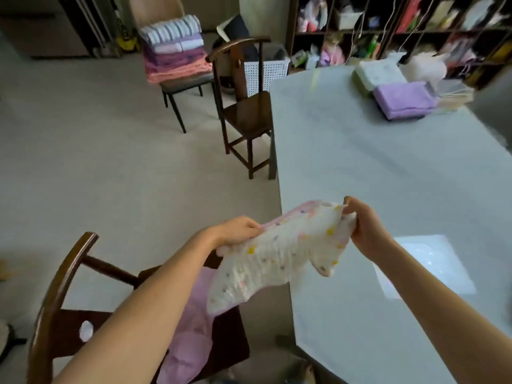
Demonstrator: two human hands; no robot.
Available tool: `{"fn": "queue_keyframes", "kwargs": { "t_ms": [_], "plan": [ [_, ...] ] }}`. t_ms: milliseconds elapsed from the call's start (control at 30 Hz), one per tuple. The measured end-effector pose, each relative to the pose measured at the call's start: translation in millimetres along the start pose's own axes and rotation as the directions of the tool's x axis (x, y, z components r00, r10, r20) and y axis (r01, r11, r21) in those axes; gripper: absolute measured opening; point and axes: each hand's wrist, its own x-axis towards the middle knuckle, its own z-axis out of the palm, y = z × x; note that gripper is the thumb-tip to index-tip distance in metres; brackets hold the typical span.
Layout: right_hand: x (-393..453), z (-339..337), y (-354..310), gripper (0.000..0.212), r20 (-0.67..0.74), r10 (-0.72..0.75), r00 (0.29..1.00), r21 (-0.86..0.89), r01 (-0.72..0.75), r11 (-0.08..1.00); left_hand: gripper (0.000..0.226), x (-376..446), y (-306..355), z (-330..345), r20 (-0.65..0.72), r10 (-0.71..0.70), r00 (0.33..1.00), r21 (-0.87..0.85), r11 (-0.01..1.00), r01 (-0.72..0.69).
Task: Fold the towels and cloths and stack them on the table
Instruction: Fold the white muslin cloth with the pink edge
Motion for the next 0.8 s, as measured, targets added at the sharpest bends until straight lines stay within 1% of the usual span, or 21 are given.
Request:
{"fn": "queue_keyframes", "kwargs": {
  "t_ms": [33,100,167,233,300,400,500,567,600,633,667,700,733,767,800],
  "plan": [
    [-3,-19,-10,0.027,-0.001,-0.021,1.000,-0.024,0.021,1.000,0.028,6,21,-2,0.008,0.062,0.998,0.084,0.995,-0.062],
    [-13,-66,-33,0.023,-0.012,-0.041,0.999,-0.075,0.040,0.996,0.031,21,72,-2,-0.011,0.163,0.987,0.213,0.964,-0.157],
    [-31,-119,-48,0.018,-0.060,-0.053,0.997,-0.138,0.044,0.989,0.037,36,127,10,-0.057,0.245,0.968,0.301,0.928,-0.218],
    [-50,-167,-50,0.019,-0.079,-0.055,0.995,-0.202,0.038,0.979,0.042,50,171,30,-0.112,0.307,0.945,0.364,0.898,-0.249],
    [-69,-210,-52,0.017,-0.106,-0.068,0.992,-0.251,0.039,0.967,0.042,60,212,54,-0.139,0.359,0.923,0.406,0.871,-0.277],
    [-91,-261,-64,0.008,-0.200,-0.117,0.973,-0.327,0.047,0.944,0.041,70,266,85,-0.145,0.455,0.878,0.381,0.845,-0.375],
    [-98,-290,-63,0.012,-0.230,-0.138,0.963,-0.344,0.052,0.938,0.041,79,298,103,-0.147,0.532,0.834,0.391,0.806,-0.445],
    [-99,-298,-55,0.016,-0.286,-0.136,0.949,-0.340,0.033,0.940,0.043,88,308,108,-0.138,0.574,0.807,0.423,0.771,-0.476],
    [-101,-304,-50,0.015,-0.341,-0.151,0.928,-0.353,0.022,0.935,0.044,94,315,110,-0.089,0.590,0.802,0.449,0.743,-0.497],
    [-103,-309,-46,0.013,-0.380,-0.178,0.908,-0.386,0.019,0.922,0.046,98,320,111,-0.003,0.582,0.813,0.497,0.706,-0.504],
    [-105,-312,-41,0.013,-0.380,-0.194,0.905,-0.436,0.010,0.900,0.047,102,324,111,0.104,0.539,0.836,0.562,0.662,-0.496],
    [-109,-313,-37,0.017,-0.342,-0.187,0.921,-0.489,-0.005,0.872,0.048,105,328,111,0.209,0.451,0.868,0.631,0.617,-0.472],
    [-112,-312,-31,0.022,-0.282,-0.150,0.948,-0.542,-0.028,0.840,0.048,107,330,112,0.292,0.341,0.894,0.693,0.568,-0.443],
    [-117,-311,-23,0.026,-0.229,-0.085,0.970,-0.605,-0.074,0.793,0.050,109,332,115,0.352,0.223,0.909,0.744,0.523,-0.416],
    [-121,-308,-15,0.028,-0.204,-0.016,0.979,-0.684,-0.130,0.718,0.053,108,332,121,0.391,0.124,0.912,0.778,0.484,-0.399]
  ]
}}
